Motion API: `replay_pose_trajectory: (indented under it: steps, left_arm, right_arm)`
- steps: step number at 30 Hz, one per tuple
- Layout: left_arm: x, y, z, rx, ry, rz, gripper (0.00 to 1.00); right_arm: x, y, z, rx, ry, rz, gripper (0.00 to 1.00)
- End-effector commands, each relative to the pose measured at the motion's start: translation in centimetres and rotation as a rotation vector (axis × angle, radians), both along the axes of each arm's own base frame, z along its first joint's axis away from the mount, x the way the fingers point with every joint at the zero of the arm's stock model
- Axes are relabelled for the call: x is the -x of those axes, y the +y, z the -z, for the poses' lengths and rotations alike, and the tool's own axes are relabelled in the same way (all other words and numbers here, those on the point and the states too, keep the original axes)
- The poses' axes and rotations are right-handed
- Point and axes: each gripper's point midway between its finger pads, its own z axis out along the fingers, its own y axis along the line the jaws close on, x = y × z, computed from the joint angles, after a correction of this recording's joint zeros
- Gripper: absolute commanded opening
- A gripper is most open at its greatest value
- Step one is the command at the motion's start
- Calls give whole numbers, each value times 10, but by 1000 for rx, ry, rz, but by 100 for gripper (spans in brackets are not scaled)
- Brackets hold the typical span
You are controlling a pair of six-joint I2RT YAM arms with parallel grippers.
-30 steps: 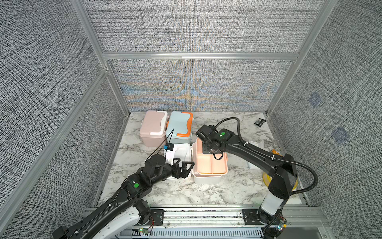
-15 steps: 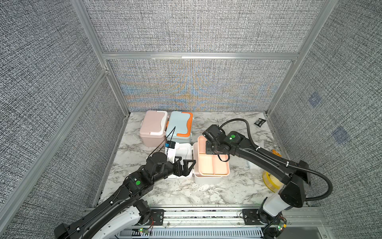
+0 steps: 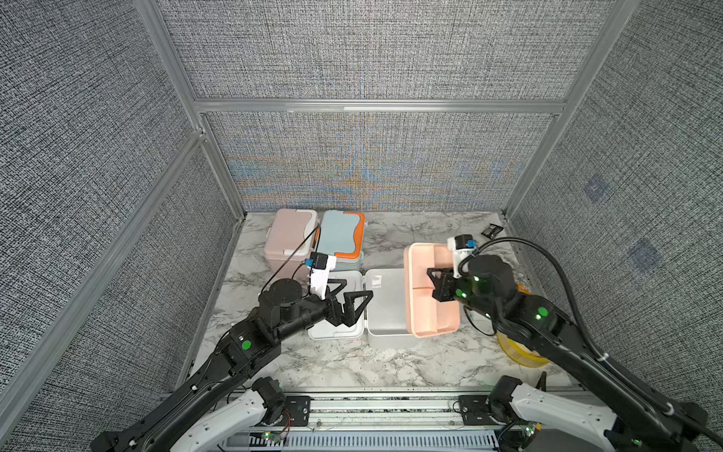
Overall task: Open first aid kits and take out gauze
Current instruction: Pick up the compartment layer from the first aid kit, then place the compartment layer in the first aid kit.
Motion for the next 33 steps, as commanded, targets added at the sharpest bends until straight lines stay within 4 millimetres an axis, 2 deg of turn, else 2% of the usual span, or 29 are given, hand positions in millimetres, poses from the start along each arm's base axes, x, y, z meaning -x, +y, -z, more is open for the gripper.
replay_pose_trajectory:
  steps: [1, 4, 7, 10, 14, 19, 23, 28, 33]
  left_arm:
    - [5, 8, -24, 34, -122, 1, 100]
    - [14, 22, -39, 100, -211, -15, 100]
    - [21, 36, -47, 161, -278, -47, 100]
    - [23, 44, -47, 198, -312, -72, 100]
    - [25, 52, -47, 230, -340, -96, 100]
    - [20, 49, -40, 196, -325, -109, 100]
    - [10, 36, -28, 136, -263, -94, 100]
    - [-9, 13, 1, 22, -132, -79, 100]
    - [-21, -4, 29, -31, -22, -65, 100]
  right_arm:
    - [10, -24, -34, -57, -191, 27, 0]
    - [33, -56, -53, -114, -315, 77, 0]
    - [50, -81, -63, -169, -405, 123, 0]
    - [59, -97, -63, -213, -462, 166, 0]
    - [61, -105, -61, -230, -480, 195, 0]
    - [52, -91, -59, -212, -454, 163, 0]
    - [42, -73, -57, -196, -412, 121, 0]
    - [24, -38, -47, -182, -313, 41, 0]
    - [-1, 5, -20, -131, -138, -36, 0]
